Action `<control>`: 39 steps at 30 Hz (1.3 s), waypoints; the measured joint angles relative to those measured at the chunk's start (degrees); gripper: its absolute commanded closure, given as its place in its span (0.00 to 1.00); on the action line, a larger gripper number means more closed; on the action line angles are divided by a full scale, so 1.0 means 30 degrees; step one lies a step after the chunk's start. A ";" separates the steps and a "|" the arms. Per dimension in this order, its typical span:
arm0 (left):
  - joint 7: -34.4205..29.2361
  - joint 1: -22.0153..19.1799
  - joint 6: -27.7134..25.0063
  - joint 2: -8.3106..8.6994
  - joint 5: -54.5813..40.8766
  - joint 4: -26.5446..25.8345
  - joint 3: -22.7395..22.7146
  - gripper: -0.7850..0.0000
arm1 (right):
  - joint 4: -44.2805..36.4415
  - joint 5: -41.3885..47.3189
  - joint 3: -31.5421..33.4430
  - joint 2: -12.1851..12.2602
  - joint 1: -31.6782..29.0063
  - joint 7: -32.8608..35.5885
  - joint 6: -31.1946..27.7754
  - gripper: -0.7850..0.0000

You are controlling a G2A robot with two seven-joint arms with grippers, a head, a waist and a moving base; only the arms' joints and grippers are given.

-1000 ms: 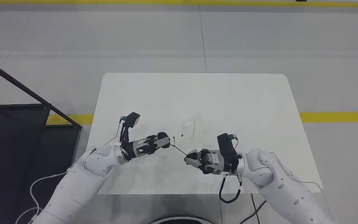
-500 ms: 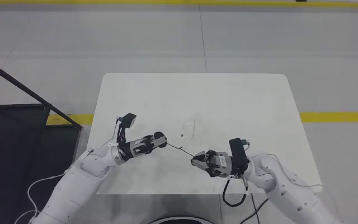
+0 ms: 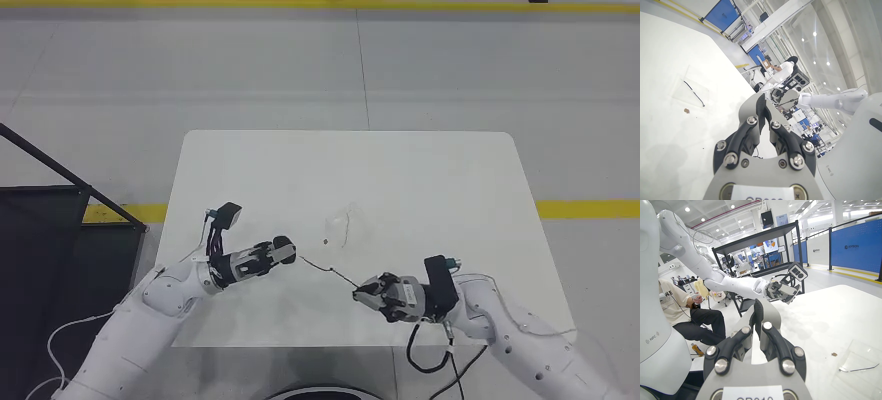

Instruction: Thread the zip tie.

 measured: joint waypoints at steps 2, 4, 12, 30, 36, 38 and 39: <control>-0.0035 0.0020 -0.0012 -0.0010 -0.0029 -0.0066 0.0026 0.00 | 0.0139 -0.0113 -0.0319 0.0092 0.0213 -0.0076 0.0000 1.00; -0.0199 0.0014 0.0013 -0.0014 -0.0074 -0.0165 0.0077 0.00 | 0.0358 -0.0144 -0.0685 0.0170 0.0558 0.0470 0.0000 1.00; 0.0560 0.0155 0.0220 -0.0039 -0.0434 -0.0157 -0.0330 0.00 | -0.0133 0.1960 -0.0548 0.0166 0.1398 0.5845 0.0927 1.00; 0.1167 0.1346 -0.0199 0.0106 -0.0925 -0.0190 -0.1684 0.00 | -1.0210 0.2788 0.2667 0.1220 0.0941 2.7589 1.7341 1.00; 0.1083 0.1417 -0.0258 0.0108 -0.1065 -0.0248 -0.1751 0.00 | -1.0885 0.1973 0.2239 0.0935 0.1154 2.9054 1.8243 1.00; 0.1083 0.1415 -0.0258 0.0108 -0.1064 -0.0247 -0.1749 0.00 | -1.0875 0.1986 0.2247 0.0941 0.1151 2.9032 1.8230 1.00; 0.1084 0.1415 -0.0258 0.0108 -0.1063 -0.0247 -0.1749 0.00 | -1.0874 0.1990 0.2251 0.0943 0.1150 2.9030 1.8228 1.00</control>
